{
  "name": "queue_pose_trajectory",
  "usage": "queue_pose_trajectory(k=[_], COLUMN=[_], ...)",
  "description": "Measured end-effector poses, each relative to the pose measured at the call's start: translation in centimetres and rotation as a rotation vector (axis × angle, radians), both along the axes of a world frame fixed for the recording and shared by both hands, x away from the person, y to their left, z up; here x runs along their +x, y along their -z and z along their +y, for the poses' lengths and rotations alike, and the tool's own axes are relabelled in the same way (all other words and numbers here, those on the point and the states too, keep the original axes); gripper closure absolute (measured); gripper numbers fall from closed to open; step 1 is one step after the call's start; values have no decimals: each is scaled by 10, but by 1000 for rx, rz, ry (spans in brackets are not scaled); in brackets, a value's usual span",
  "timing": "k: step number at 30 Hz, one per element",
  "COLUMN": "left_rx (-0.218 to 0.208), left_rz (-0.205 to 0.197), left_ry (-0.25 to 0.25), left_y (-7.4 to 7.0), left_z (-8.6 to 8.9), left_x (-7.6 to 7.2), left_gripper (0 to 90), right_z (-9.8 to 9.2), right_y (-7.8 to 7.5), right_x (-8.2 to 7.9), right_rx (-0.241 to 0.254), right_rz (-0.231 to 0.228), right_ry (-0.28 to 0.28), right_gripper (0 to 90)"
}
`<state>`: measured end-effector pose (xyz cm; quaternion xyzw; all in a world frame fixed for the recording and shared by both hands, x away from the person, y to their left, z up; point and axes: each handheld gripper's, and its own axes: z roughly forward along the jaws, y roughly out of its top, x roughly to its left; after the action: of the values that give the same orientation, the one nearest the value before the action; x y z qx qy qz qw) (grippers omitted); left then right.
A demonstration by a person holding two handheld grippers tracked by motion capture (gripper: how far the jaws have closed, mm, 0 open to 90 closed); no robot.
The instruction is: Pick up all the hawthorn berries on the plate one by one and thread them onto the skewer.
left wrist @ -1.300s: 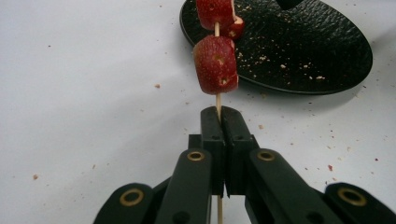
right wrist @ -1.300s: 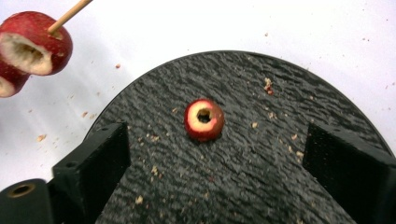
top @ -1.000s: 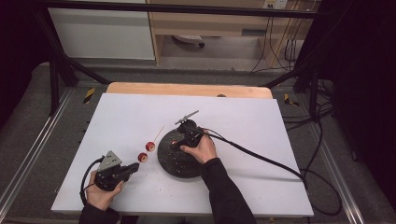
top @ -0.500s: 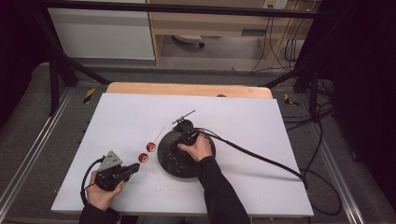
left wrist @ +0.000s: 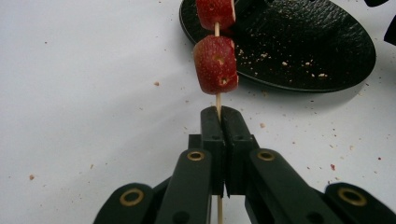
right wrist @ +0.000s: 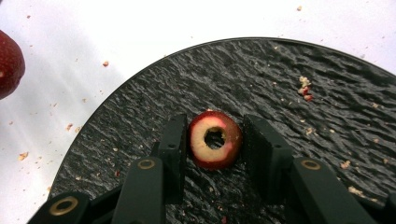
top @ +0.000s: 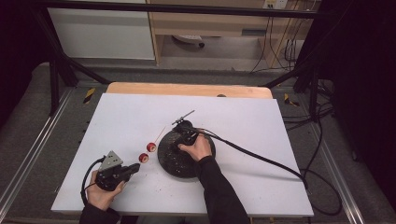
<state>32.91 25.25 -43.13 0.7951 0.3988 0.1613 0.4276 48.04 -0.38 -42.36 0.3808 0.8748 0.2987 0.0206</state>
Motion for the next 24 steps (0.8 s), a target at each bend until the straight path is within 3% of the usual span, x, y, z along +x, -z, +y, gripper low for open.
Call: queue_pose_trajectory(k=[14, 24], left_rx=[-10, -14], left_rz=[-17, -26], left_ry=[6, 16], left_y=[-2, -2], left_z=[-5, -13], left_x=[-4, -6], left_gripper=[883, 883], right_z=[-14, -44], right_y=[-29, -37], right_x=[-15, -32], right_rx=[64, 196], right_rz=[-38, -79], right_ry=[64, 125], right_gripper=[625, 626])
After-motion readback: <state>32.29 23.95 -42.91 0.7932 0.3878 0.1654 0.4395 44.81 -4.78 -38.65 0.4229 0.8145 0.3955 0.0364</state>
